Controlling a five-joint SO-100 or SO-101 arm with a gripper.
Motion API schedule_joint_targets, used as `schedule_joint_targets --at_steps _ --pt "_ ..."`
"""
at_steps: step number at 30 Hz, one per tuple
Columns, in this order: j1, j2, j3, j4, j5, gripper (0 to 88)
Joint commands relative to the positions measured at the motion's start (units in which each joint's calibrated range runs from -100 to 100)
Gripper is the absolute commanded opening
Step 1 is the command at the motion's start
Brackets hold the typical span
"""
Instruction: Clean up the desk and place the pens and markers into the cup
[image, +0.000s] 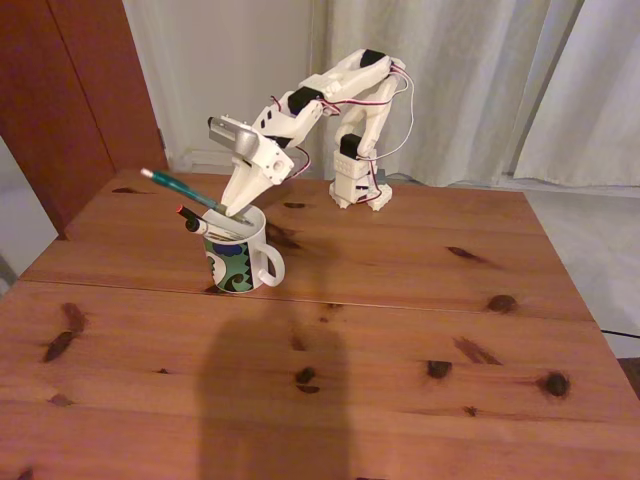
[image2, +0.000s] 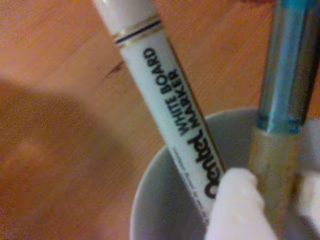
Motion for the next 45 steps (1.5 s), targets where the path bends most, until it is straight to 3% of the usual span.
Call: schedule_joint_targets --at_steps 1,8,12,15,26,34,39,45 --pt "-0.06 -0.31 -2.57 -0.91 1.18 15.5" --pt "-0.38 -1.13 -0.31 -1.25 1.29 14.9" --pt "-1.02 -2.71 -0.49 -0.65 1.29 1.9" --pt "-4.32 -6.60 0.32 0.38 1.13 1.2" --pt "-18.39 -30.51 12.22 28.77 1.39 0.8" --pt "-30.46 -44.82 24.85 47.95 8.46 0.8" --pt "-33.03 -50.37 32.42 50.19 12.45 0.8" --pt "-35.92 -55.58 41.80 50.19 13.60 0.8"
